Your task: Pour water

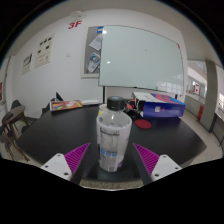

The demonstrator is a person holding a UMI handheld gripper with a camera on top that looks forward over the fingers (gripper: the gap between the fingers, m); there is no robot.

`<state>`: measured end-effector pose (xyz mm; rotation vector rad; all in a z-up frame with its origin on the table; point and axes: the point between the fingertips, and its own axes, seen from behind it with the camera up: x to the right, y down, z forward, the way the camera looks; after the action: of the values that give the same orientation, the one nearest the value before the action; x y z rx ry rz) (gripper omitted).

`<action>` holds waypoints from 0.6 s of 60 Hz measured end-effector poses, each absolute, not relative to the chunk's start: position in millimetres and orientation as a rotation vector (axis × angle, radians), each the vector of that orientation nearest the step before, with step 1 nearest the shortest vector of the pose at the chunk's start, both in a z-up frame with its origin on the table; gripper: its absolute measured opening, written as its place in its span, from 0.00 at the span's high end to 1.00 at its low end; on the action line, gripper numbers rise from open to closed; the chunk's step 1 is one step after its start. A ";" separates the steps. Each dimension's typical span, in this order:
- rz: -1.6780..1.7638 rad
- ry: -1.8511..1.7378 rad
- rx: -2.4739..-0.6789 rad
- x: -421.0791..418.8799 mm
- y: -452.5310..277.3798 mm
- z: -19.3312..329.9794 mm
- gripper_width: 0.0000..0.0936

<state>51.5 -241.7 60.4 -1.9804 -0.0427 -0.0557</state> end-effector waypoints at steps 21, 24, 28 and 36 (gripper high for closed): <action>-0.073 0.012 -1.911 54.4 -191.1 58.9 0.52; -0.072 -0.002 -1.912 53.6 -190.9 59.1 0.55; -0.076 -0.020 -1.903 50.2 -192.4 63.6 0.60; -0.141 -0.012 -1.898 69.4 -197.2 80.1 0.60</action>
<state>69.4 -197.2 80.1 -1.8975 -0.0118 -0.1407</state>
